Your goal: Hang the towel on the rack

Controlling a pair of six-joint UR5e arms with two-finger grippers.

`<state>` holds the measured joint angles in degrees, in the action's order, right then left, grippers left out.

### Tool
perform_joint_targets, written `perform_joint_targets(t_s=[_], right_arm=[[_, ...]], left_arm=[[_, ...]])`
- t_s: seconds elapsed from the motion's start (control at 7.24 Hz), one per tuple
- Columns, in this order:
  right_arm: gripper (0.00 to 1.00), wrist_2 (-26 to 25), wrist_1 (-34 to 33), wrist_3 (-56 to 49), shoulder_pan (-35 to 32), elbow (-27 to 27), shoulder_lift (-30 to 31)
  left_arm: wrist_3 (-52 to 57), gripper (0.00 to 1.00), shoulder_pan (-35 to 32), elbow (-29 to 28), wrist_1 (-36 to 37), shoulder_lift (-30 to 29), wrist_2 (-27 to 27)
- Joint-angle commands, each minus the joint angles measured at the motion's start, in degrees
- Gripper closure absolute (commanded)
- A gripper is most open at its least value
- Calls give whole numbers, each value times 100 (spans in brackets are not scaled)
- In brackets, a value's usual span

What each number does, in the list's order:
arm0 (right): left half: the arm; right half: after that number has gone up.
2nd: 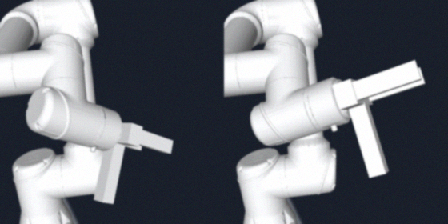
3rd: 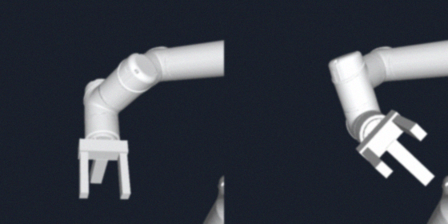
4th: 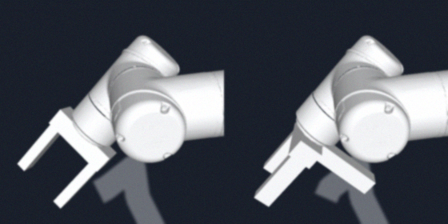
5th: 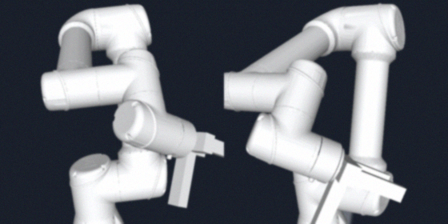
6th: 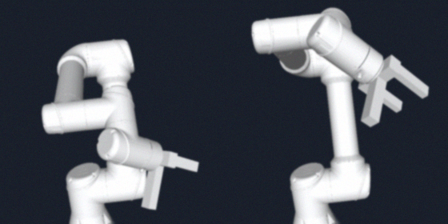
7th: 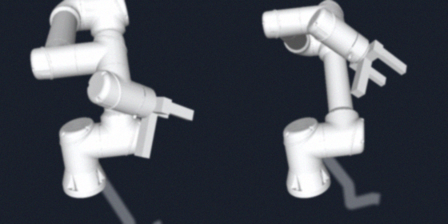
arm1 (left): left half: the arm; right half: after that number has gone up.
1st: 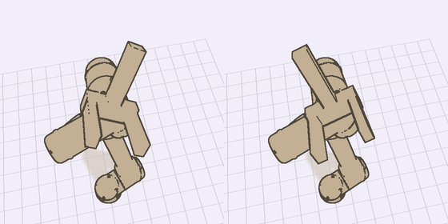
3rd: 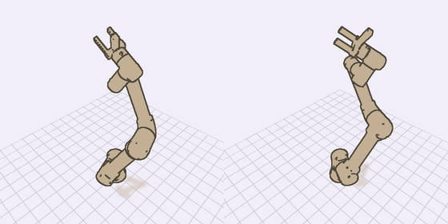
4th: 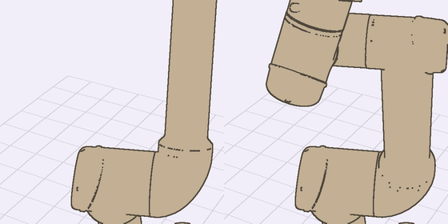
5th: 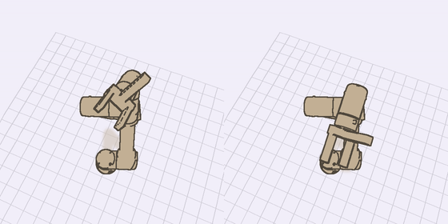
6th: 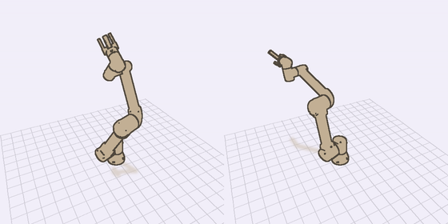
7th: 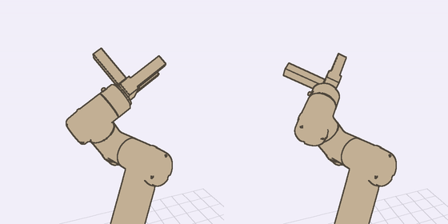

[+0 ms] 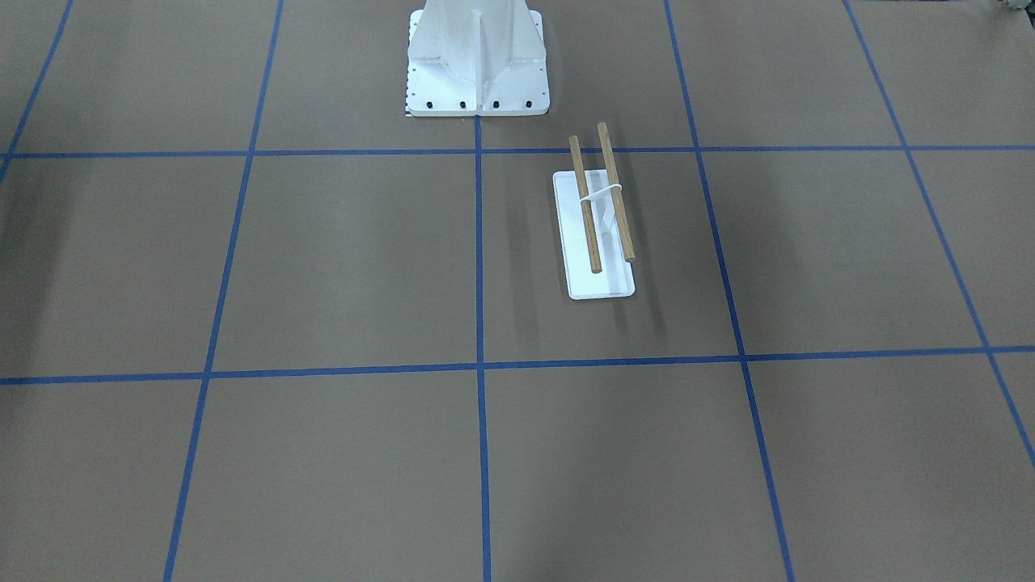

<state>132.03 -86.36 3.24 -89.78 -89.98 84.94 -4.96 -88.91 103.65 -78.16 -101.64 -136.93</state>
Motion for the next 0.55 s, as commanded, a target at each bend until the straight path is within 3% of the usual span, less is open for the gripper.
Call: perform_joint_targets(t_s=[0.0, 0.14, 0.41], right_arm=[[0, -45, -396, -26, -40, -281, -82], [0, 7, -407, 1, -31, -335, -56], [0, -36, -355, -60, -14, -336, 49]], left_arm=[[-102, 2, 6, 23, -418, 317, -9], [-154, 2, 6, -107, -1011, 442, -9], [-224, 2, 5, -91, -1114, 582, 0]])
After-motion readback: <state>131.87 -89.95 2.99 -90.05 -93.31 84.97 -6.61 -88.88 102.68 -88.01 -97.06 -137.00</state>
